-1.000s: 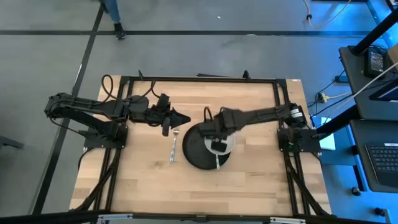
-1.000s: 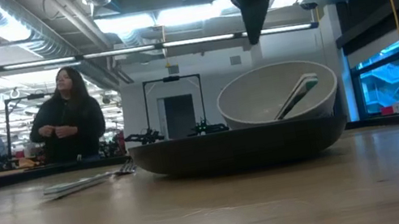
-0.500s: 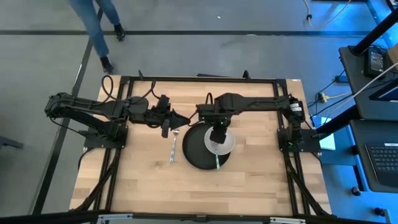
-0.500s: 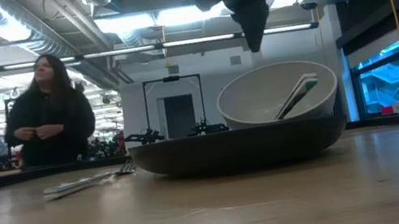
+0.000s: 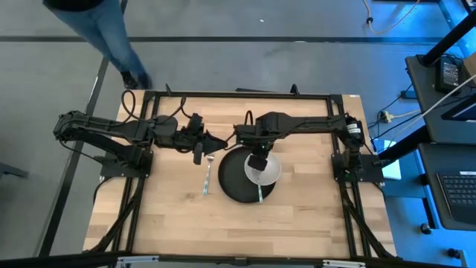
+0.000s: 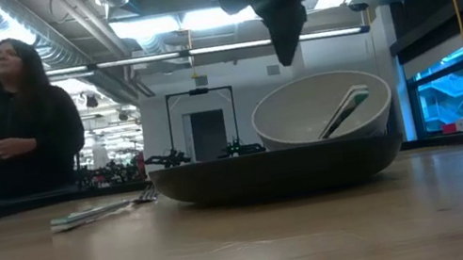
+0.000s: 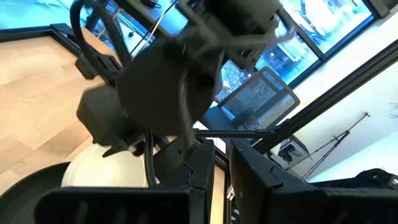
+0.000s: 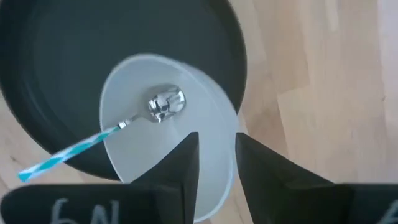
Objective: Set table place
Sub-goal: Adjust the white bowl
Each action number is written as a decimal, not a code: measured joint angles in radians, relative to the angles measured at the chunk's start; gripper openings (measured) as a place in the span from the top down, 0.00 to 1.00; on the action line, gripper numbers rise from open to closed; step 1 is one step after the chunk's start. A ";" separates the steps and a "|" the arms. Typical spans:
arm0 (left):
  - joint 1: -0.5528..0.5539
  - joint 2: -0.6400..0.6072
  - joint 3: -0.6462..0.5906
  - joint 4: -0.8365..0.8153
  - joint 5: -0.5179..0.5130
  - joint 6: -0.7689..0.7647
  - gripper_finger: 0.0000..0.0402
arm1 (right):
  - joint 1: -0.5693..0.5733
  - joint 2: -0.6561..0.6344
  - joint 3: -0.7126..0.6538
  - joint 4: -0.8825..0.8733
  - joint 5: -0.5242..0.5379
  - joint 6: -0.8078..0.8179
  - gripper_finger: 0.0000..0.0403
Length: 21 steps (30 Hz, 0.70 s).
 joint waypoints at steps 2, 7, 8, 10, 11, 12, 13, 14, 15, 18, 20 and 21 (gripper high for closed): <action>0.000 0.000 0.000 0.000 0.000 0.000 0.89 | 0.009 0.000 -0.030 -0.001 -0.002 -0.002 0.74; 0.000 0.000 0.000 0.001 -0.008 0.000 0.89 | 0.037 0.001 -0.132 0.001 0.092 0.003 0.74; 0.000 0.000 0.000 0.001 -0.008 0.000 0.89 | 0.043 0.002 -0.140 -0.004 0.130 0.003 0.74; 0.000 0.000 0.000 0.001 -0.008 0.000 0.89 | 0.052 0.002 -0.141 -0.011 0.150 0.000 0.74; 0.000 0.000 0.000 0.001 -0.010 0.000 0.89 | 0.055 0.002 -0.138 -0.011 0.146 -0.001 0.74; 0.000 0.000 0.000 0.001 -0.016 0.000 0.89 | 0.059 0.002 -0.134 -0.006 0.140 -0.001 0.74; 0.000 0.000 0.000 0.001 -0.022 0.000 0.89 | 0.064 0.002 -0.129 -0.003 0.135 -0.001 0.74; 0.000 0.000 0.000 0.001 -0.027 0.001 0.89 | 0.069 0.002 -0.123 -0.001 0.134 -0.001 0.74; 0.003 0.000 0.000 0.001 -0.029 0.004 0.89 | 0.073 0.002 -0.117 0.000 0.134 -0.002 0.74; 0.013 0.000 0.000 0.002 -0.030 0.004 0.89 | 0.077 0.002 -0.115 0.009 0.148 -0.015 0.74; 0.019 0.000 0.000 0.002 -0.029 0.003 0.89 | 0.076 0.002 -0.115 0.005 0.170 -0.026 0.74; 0.021 0.000 0.000 0.002 -0.030 0.003 0.89 | 0.074 0.002 -0.115 0.004 0.172 -0.026 0.74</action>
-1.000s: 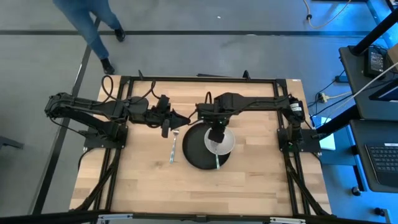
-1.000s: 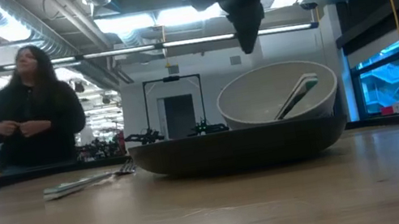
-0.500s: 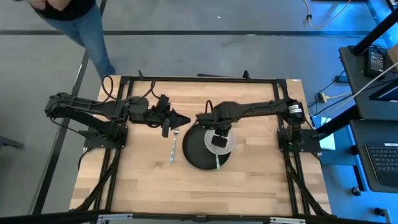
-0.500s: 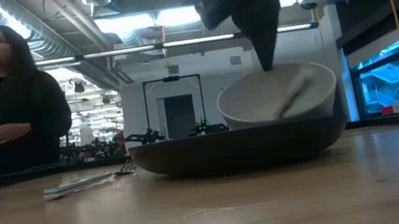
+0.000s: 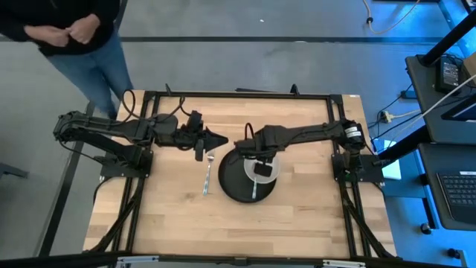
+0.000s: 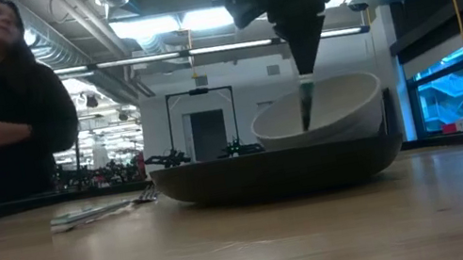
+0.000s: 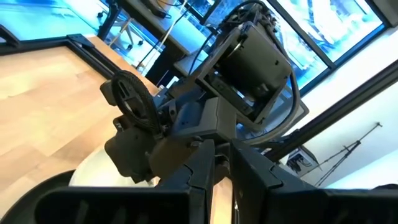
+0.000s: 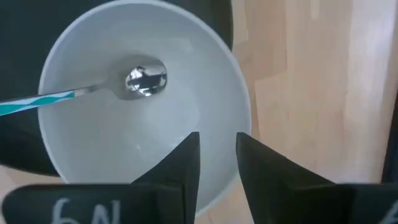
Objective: Set table place
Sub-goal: Adjust the white bowl
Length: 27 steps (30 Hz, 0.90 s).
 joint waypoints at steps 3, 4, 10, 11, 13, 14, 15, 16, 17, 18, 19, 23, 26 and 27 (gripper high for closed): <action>0.001 0.000 0.000 0.000 0.000 0.000 0.89 | -0.011 0.000 0.000 0.000 0.000 0.004 0.74; 0.001 0.000 0.000 0.000 0.000 0.000 0.89 | -0.013 0.000 0.000 0.000 0.000 0.003 0.74; 0.001 0.000 0.000 0.000 0.000 -0.003 0.89 | -0.039 -0.001 -0.016 0.006 -0.002 0.002 0.74; 0.001 0.000 0.000 0.000 0.000 -0.003 0.89 | -0.042 -0.001 -0.018 0.005 -0.007 0.002 0.74; 0.001 0.000 0.000 0.000 0.000 -0.003 0.89 | -0.047 -0.002 -0.026 0.015 -0.016 0.001 0.74; 0.001 0.000 0.000 0.000 0.000 -0.003 0.89 | -0.048 -0.002 -0.030 0.016 -0.019 0.001 0.74; 0.001 0.000 0.000 0.000 0.000 -0.003 0.89 | -0.050 -0.002 -0.034 0.018 -0.020 0.000 0.74; 0.001 0.000 0.000 0.000 0.000 -0.003 0.89 | -0.052 -0.002 -0.040 0.022 -0.020 0.000 0.74; 0.001 0.000 0.000 0.000 0.000 -0.003 0.89 | -0.053 -0.002 -0.047 0.030 -0.021 0.000 0.74; 0.001 0.000 0.000 0.000 0.000 -0.003 0.89 | -0.055 -0.002 -0.058 0.037 -0.022 0.001 0.74; 0.001 0.000 0.000 0.000 0.000 -0.003 0.89 | -0.058 -0.002 -0.069 0.042 -0.024 0.003 0.74; 0.001 0.000 0.000 0.000 0.000 -0.003 0.89 | -0.060 -0.002 -0.119 0.071 -0.059 0.003 0.74; 0.001 0.000 0.000 0.000 0.000 -0.003 0.89 | -0.058 -0.002 -0.146 0.090 -0.056 0.003 0.75; 0.001 0.000 0.000 0.000 0.000 -0.003 0.89 | -0.058 -0.002 -0.152 0.091 -0.057 0.002 0.76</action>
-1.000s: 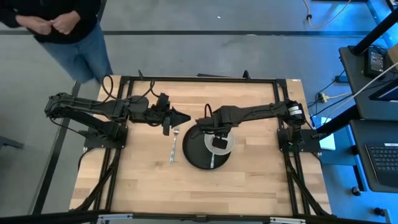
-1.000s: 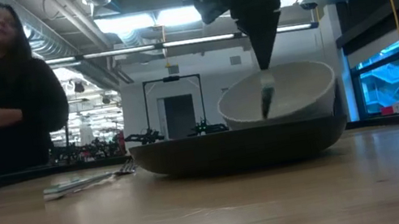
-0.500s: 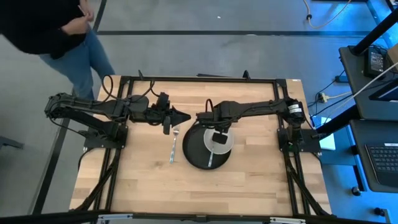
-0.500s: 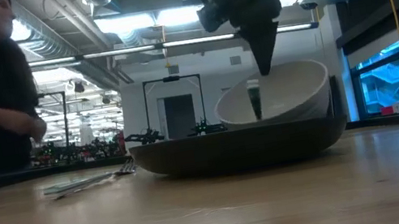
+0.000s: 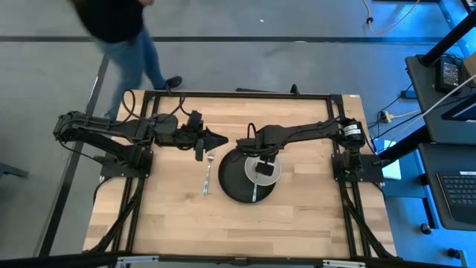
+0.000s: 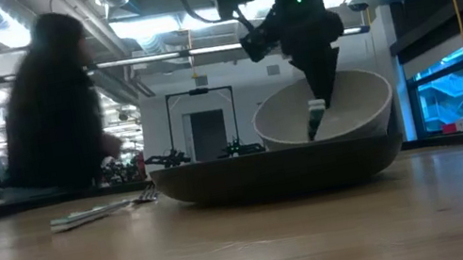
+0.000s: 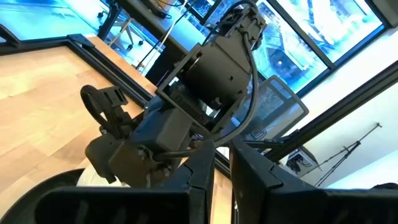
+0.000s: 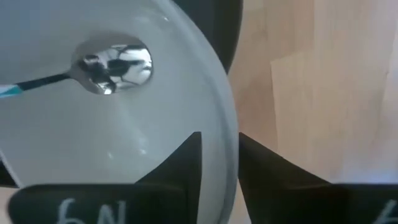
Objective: Set table place
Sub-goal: Adjust the white bowl
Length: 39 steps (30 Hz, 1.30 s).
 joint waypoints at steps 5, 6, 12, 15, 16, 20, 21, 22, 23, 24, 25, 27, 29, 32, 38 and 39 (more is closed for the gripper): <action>0.000 0.000 0.000 0.000 0.000 0.000 0.89 | -0.001 0.000 -0.007 0.000 0.001 -0.001 0.90; 0.000 0.000 0.000 0.000 0.000 0.000 0.89 | -0.001 0.001 -0.001 -0.004 0.001 -0.002 0.94; 0.000 0.000 0.000 0.000 0.000 0.000 0.89 | 0.000 0.001 0.051 0.001 -0.042 -0.032 0.96; 0.000 0.000 0.000 0.000 0.000 0.000 0.89 | 0.000 0.001 0.075 0.002 -0.085 -0.033 0.98; 0.000 0.000 0.000 0.000 0.000 0.000 0.89 | -0.001 0.001 0.082 0.002 -0.106 -0.037 0.98; 0.000 0.000 0.000 0.000 0.000 0.000 0.89 | -0.001 0.001 0.101 0.015 -0.185 -0.059 0.98; 0.000 0.000 0.000 0.000 0.000 0.000 0.89 | 0.000 0.001 0.102 0.024 -0.199 -0.059 0.98; 0.000 0.000 0.000 0.000 0.000 0.000 0.89 | 0.000 0.001 0.102 0.032 -0.212 -0.060 0.98; 0.000 0.000 0.000 0.000 0.000 0.000 0.89 | 0.000 0.001 0.102 0.038 -0.225 -0.066 0.98; 0.000 0.000 0.000 0.000 0.000 0.000 0.89 | 0.000 0.001 0.102 0.045 -0.230 -0.076 0.99; 0.000 0.000 0.000 0.000 0.000 0.000 0.89 | 0.000 0.001 0.102 0.052 -0.231 -0.084 0.99; 0.000 0.000 0.000 0.000 0.000 0.000 0.89 | -0.001 0.001 0.102 0.083 -0.231 -0.096 0.99; 0.000 0.000 0.000 0.000 0.000 0.000 0.89 | -0.007 0.001 0.102 0.119 -0.233 -0.101 0.99; 0.000 0.000 0.000 0.000 0.000 0.000 0.89 | -0.018 0.001 0.102 0.152 -0.234 -0.101 0.99; 0.000 0.000 0.000 0.001 -0.001 0.000 0.89 | -0.053 0.027 0.102 0.166 -0.247 -0.084 0.99; 0.000 0.000 0.000 0.001 -0.001 0.000 0.89 | -0.059 0.036 0.102 0.166 -0.259 -0.081 0.99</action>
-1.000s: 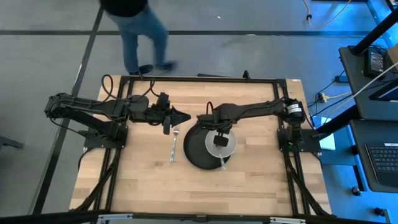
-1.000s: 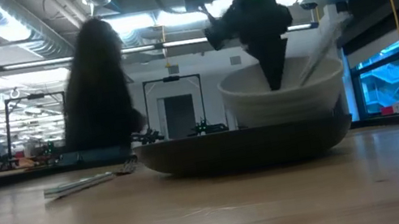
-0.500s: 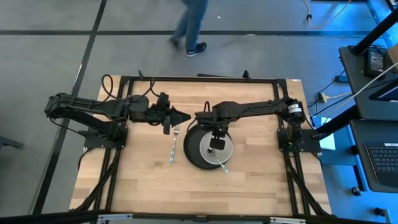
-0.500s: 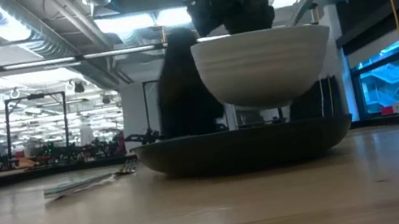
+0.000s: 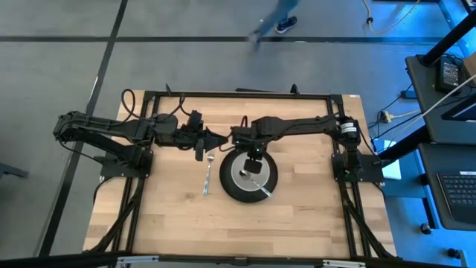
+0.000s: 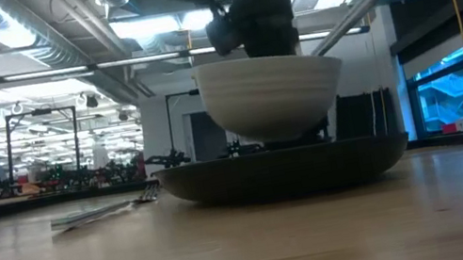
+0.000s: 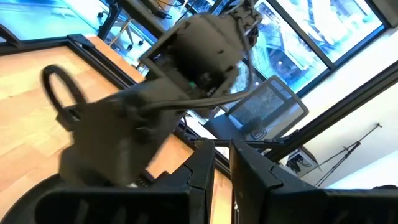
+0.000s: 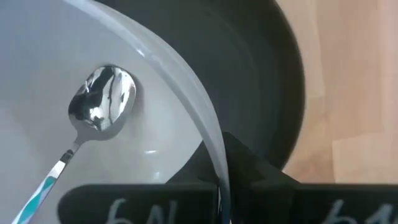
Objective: Set table place
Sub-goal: Adjust the white bowl
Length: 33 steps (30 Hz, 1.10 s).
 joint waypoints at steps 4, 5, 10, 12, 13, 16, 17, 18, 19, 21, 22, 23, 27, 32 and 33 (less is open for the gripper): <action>0.000 0.000 0.000 0.003 0.000 0.000 0.89 | -0.017 0.021 0.000 0.000 -0.045 0.001 0.99; 0.000 0.000 0.000 0.003 0.000 0.000 0.89 | -0.019 0.024 0.000 -0.001 -0.046 0.001 0.99; 0.010 -0.012 0.000 0.005 0.000 0.007 0.89 | -0.032 0.030 -0.001 0.000 -0.136 0.005 0.99; 0.019 -0.018 0.000 0.006 0.000 0.007 0.89 | -0.032 0.037 0.000 -0.002 -0.144 0.007 0.99; 0.025 -0.022 -0.001 0.002 0.000 0.007 0.89 | -0.033 0.039 -0.002 -0.005 -0.143 0.005 0.99; 0.038 -0.029 -0.001 0.013 0.000 0.007 0.89 | -0.033 0.052 -0.004 -0.003 -0.148 0.005 0.99; 0.042 -0.031 -0.001 0.008 0.000 0.007 0.89 | -0.033 0.059 -0.004 -0.008 -0.143 0.005 0.99; 0.044 -0.033 -0.001 0.008 0.000 0.007 0.89 | -0.034 0.067 -0.004 -0.007 -0.139 0.005 0.99; 0.047 -0.035 -0.001 0.014 0.000 0.007 0.89 | -0.036 0.074 -0.005 -0.005 -0.136 0.004 0.99; 0.050 -0.035 -0.001 0.014 0.000 0.007 0.89 | -0.041 0.087 -0.006 -0.001 -0.135 0.004 0.99; 0.050 -0.035 -0.001 0.013 0.000 0.007 0.89 | -0.045 0.087 -0.006 0.005 -0.133 0.004 0.99; 0.050 -0.035 -0.001 0.013 0.000 0.007 0.89 | -0.048 0.087 -0.006 0.009 -0.133 0.004 0.99; 0.050 -0.035 -0.001 0.015 0.002 0.007 0.89 | -0.065 0.091 -0.006 0.020 -0.136 0.003 0.99; 0.050 -0.035 -0.001 0.025 0.005 0.007 0.89 | -0.084 0.091 -0.014 0.029 -0.183 0.002 0.98; 0.050 -0.035 -0.001 0.028 0.005 0.007 0.89 | -0.085 0.091 -0.018 0.026 -0.193 0.004 0.98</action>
